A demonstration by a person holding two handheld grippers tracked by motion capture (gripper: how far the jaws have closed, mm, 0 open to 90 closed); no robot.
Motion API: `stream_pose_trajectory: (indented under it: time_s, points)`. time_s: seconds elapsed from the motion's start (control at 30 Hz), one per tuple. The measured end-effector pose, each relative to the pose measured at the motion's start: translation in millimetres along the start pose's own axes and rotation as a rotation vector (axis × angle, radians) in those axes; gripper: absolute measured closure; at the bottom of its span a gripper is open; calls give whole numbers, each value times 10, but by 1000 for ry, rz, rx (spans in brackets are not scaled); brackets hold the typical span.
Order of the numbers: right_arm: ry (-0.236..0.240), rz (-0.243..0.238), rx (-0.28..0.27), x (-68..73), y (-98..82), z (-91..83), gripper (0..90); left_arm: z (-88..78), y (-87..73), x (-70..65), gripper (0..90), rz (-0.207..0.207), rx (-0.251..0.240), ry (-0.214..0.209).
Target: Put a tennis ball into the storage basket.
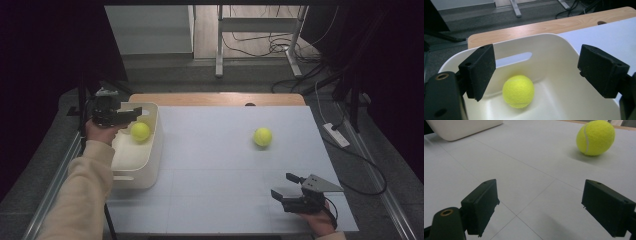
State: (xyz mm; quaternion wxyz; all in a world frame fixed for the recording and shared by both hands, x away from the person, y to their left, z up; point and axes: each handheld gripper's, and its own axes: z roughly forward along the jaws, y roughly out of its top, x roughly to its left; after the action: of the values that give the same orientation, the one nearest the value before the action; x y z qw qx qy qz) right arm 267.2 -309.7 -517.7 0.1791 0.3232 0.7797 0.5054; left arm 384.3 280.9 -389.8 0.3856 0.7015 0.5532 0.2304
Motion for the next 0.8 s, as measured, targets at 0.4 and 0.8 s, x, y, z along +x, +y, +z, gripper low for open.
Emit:
stream_pose_trajectory:
  time_s: [0.4,0.8]
  points:
    - [0,11,-11,-10,9,8,139,-140,-13,-282,167,65,-46,-112]
    - [-7,17,-16,-22,13,1,140,-192,-28,-584,172,113,-98,-219]
